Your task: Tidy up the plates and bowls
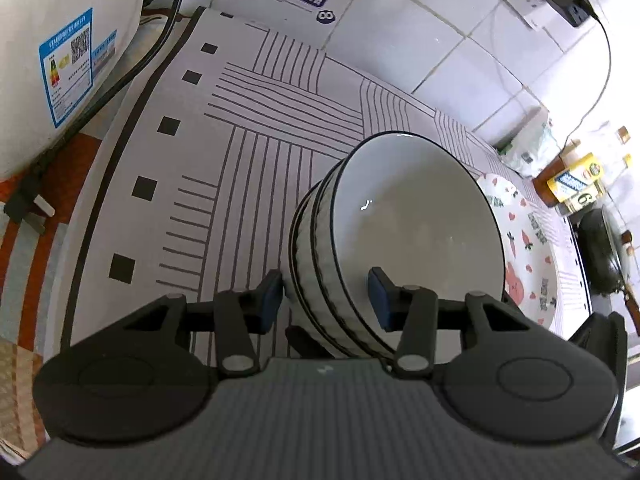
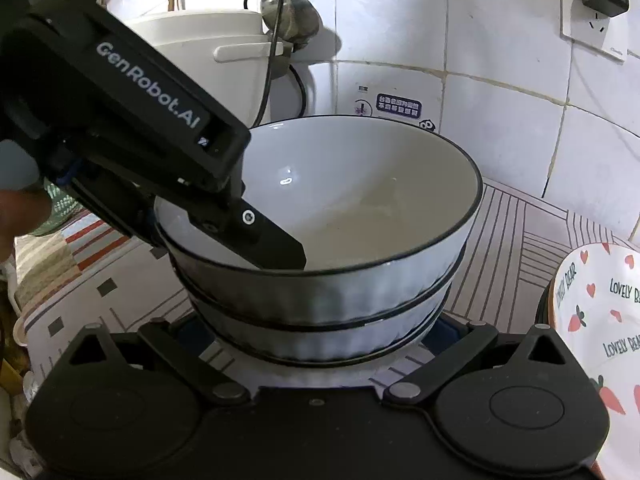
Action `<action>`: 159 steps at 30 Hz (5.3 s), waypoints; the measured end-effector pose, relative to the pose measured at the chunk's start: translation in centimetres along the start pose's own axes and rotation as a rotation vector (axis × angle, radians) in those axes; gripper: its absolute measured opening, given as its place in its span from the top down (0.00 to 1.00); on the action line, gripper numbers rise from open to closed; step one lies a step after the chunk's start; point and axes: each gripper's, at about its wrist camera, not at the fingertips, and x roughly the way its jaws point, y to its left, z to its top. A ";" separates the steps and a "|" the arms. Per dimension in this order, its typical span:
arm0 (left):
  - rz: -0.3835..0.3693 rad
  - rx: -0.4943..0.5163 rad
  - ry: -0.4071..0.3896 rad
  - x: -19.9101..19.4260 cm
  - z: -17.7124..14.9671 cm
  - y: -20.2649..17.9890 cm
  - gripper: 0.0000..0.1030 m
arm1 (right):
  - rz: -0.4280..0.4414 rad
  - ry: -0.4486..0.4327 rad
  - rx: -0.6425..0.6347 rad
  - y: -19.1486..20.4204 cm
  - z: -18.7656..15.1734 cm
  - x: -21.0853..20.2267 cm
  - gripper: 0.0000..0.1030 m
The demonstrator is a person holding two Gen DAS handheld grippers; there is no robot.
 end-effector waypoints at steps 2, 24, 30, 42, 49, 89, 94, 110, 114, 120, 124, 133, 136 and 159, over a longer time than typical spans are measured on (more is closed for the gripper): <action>0.003 0.011 0.004 -0.5 -0.1 -0.4 0.57 | -0.005 -0.018 -0.010 0.3 -0.2 -0.5 0.00; -0.117 0.286 0.058 -2.7 0.9 -11.0 0.57 | -0.223 -0.144 0.055 -1.1 -0.8 -11.1 0.00; -0.168 0.354 0.080 -0.5 1.2 -14.4 0.57 | -0.311 -0.154 0.101 -3.8 -1.7 -12.9 0.00; -0.174 0.418 0.142 5.9 1.8 -18.8 0.55 | -0.412 -0.116 0.108 -9.1 -4.0 -11.9 0.00; -0.181 0.422 0.172 8.5 2.8 -19.8 0.53 | -0.427 -0.089 0.137 -11.2 -4.5 -11.0 0.00; 0.050 0.337 0.004 5.3 1.6 -21.6 0.39 | -0.311 -0.024 0.302 -11.1 -5.0 -14.9 0.00; 0.110 0.274 -0.046 3.3 0.1 -21.7 0.35 | -0.277 -0.027 0.288 -11.8 -5.4 -16.6 0.00; 0.217 0.264 -0.211 -6.8 -4.1 -25.6 0.09 | -0.357 -0.040 0.365 -14.6 -2.6 -26.3 0.00; 0.260 0.256 -0.230 -8.2 -5.4 -26.3 0.01 | -0.399 -0.009 0.359 -14.5 -1.4 -28.7 0.00; 0.376 0.266 -0.183 -9.0 -6.7 -27.5 0.01 | -0.494 0.124 0.393 -14.3 0.3 -30.5 0.00; 0.424 0.301 -0.172 -9.6 -7.6 -28.7 0.01 | -0.539 0.165 0.397 -14.3 1.1 -31.7 0.00; 0.424 0.319 -0.172 -11.8 -8.7 -30.2 0.01 | -0.548 0.174 0.451 -13.9 1.7 -34.5 0.00; 0.425 0.334 -0.179 -12.3 -9.0 -30.4 0.01 | -0.540 0.173 0.467 -13.8 1.8 -35.3 0.00; 0.471 0.336 -0.125 -11.0 -9.9 -30.8 0.01 | -0.560 0.124 0.340 -12.5 1.4 -35.7 0.00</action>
